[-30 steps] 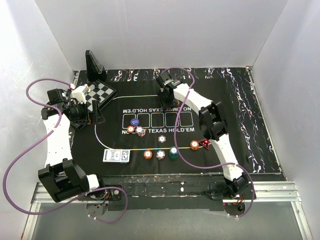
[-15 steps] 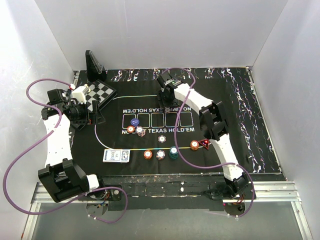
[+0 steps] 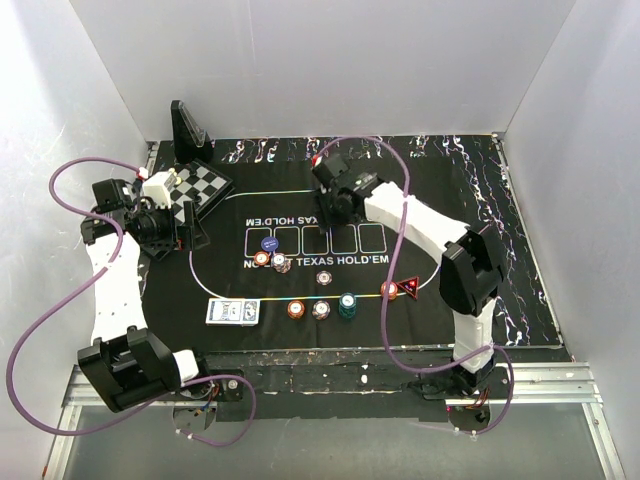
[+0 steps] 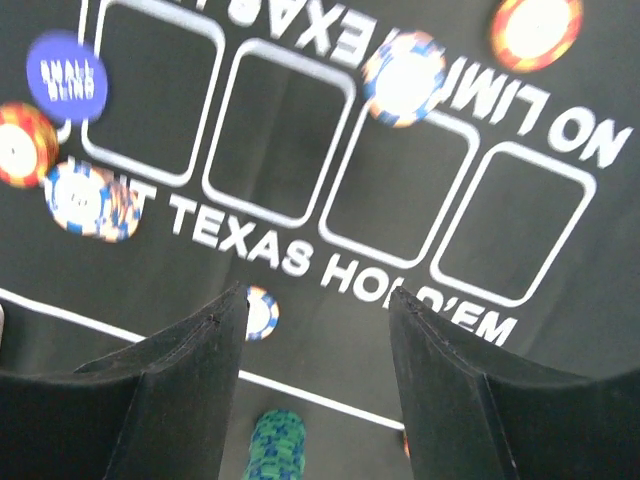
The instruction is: Distribute texas hold em gaming equipment
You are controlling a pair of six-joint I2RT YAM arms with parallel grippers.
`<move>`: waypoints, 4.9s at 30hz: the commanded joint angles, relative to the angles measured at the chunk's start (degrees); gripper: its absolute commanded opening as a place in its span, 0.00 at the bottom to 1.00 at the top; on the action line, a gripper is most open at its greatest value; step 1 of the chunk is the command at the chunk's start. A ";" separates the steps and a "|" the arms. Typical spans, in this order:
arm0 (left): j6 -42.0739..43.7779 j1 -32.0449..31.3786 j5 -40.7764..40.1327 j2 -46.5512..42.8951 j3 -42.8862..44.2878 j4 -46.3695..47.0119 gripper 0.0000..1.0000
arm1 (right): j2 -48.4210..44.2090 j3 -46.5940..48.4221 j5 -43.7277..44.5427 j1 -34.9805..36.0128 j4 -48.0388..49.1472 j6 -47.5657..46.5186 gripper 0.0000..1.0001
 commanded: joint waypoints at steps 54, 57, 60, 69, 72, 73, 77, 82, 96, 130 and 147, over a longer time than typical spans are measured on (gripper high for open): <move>0.20 -0.12 0.02 -3.63 1.29 -2.01 1.00 | 0.87 -20.98 -13.31 19.33 3.39 -8.37 0.66; 0.28 -0.12 -0.06 -3.89 1.12 -2.00 1.00 | 0.78 -20.72 -13.40 19.33 3.13 -8.38 0.58; 0.28 -0.12 -0.15 -4.16 1.03 -2.09 1.00 | 0.61 -20.20 -13.40 19.33 2.77 -8.37 0.47; 0.46 -0.04 -0.24 -4.42 1.82 -2.53 1.00 | -2.56 -18.44 -11.21 19.33 1.55 -7.23 0.10; 0.55 -0.12 -0.33 -4.42 2.00 -2.80 1.00 | -4.31 -17.74 -10.94 19.24 1.10 -6.97 0.06; 0.72 -0.12 -0.33 -4.60 2.08 -2.88 1.00 | -5.10 -17.47 -11.03 19.24 0.93 -6.97 0.05; 0.63 -0.04 -0.33 -4.60 2.26 -2.97 1.00 | -7.13 -15.72 -8.83 17.93 0.14 -6.27 0.02; 0.72 -0.04 -0.68 -5.12 2.35 -3.06 1.00 | -9.24 -14.48 -6.90 13.80 -0.92 -4.51 0.01; 1.16 -0.12 -0.51 -4.07 3.40 -3.41 1.00 | -10.47 -23.35 -0.66 -5.27 -0.57 3.83 0.01; 1.16 -0.12 -0.15 -3.54 1.56 -2.71 1.00 | -15.48 -30.67 4.96 -15.48 1.29 10.43 0.63; 0.90 -0.04 -0.86 -4.07 0.68 -2.27 1.00 | 2.43 -2.89 1.45 4.64 -5.84 11.31 0.62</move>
